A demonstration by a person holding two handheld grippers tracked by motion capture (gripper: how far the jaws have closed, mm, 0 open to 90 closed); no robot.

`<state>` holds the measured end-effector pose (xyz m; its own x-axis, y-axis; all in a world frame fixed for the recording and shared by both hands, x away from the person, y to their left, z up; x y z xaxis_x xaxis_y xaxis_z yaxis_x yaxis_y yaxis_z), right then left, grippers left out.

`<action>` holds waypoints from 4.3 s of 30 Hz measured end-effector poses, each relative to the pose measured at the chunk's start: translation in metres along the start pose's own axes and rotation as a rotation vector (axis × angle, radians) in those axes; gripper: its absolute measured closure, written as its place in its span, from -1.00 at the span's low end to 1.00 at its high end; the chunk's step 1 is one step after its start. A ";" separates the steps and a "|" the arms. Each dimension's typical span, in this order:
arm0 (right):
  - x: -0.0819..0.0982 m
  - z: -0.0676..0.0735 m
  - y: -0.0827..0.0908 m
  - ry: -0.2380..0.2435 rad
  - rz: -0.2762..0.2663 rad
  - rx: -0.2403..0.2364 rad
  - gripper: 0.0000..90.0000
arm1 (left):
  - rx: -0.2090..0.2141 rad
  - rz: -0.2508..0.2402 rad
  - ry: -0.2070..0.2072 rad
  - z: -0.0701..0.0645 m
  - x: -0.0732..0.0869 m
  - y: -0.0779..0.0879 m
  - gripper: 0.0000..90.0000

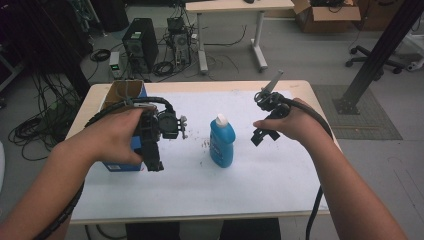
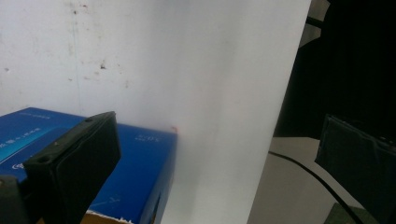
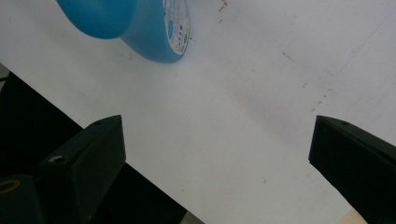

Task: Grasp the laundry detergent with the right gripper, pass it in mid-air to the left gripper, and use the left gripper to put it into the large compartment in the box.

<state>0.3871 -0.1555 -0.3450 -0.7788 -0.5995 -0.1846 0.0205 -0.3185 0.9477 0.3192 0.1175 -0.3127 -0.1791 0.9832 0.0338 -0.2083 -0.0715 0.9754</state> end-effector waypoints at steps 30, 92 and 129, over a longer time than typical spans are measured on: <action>0.018 0.020 -0.094 0.142 -0.245 -0.064 -0.92 | 0.005 0.005 -0.004 -0.004 -0.001 -0.004 -1.00; -0.028 0.026 -0.152 0.095 -0.831 0.033 -0.98 | -0.015 0.016 -0.025 0.000 -0.011 -0.011 -1.00; -0.039 0.031 -0.157 0.147 -0.950 0.079 -0.63 | -0.005 0.010 -0.016 -0.001 -0.006 -0.016 -1.00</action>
<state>0.3949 -0.0597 -0.4787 -0.3624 -0.2046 -0.9093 -0.6240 -0.6714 0.3998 0.3225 0.1126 -0.3292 -0.1653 0.9851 0.0469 -0.2118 -0.0819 0.9739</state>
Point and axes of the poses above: each handheld gripper's, and its own axes: y roughly backward along the jaws, x roughly out of its underside, z roughly to its left, the point moved 8 cm from there along -y, roughly forward along the jaws, and after that the axes turned 8 degrees about -x, right-handed, at the moved point
